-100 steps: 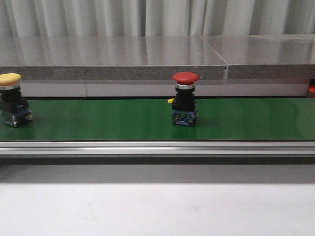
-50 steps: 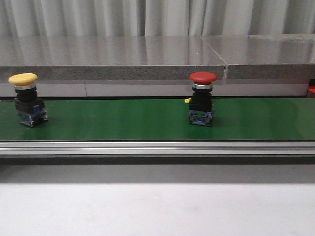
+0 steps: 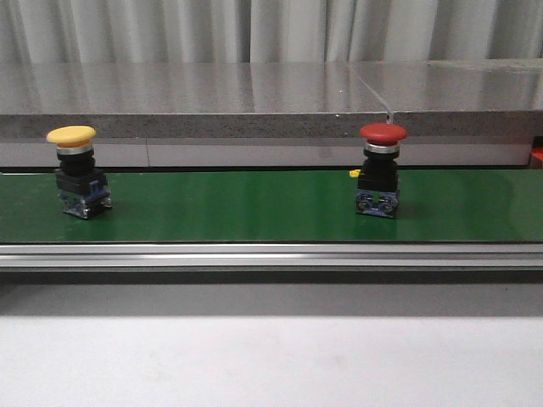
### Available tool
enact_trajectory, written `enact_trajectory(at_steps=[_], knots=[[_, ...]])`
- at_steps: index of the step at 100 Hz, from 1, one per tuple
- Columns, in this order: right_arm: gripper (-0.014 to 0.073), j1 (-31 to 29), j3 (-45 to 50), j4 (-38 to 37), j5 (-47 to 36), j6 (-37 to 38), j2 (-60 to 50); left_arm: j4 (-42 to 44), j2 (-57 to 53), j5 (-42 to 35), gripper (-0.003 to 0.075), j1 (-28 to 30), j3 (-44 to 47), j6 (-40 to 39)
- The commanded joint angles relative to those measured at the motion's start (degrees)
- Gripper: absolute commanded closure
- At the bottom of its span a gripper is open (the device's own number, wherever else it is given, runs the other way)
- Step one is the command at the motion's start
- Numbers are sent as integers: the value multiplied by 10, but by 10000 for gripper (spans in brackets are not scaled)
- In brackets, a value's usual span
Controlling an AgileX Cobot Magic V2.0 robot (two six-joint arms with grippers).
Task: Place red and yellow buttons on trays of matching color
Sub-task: 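Grasp the red button at the belt's end with the right gripper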
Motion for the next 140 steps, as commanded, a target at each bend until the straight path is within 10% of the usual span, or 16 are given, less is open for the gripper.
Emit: enact_trajectory(at_steps=[1,140], knots=[[-62,0,-17,12,-20,-6,33,-5,1,-46,739,-6,-17,-6],[-41,27,-218,12,32,-63,383,-5,1,-46,739,-6,-17,-6]])
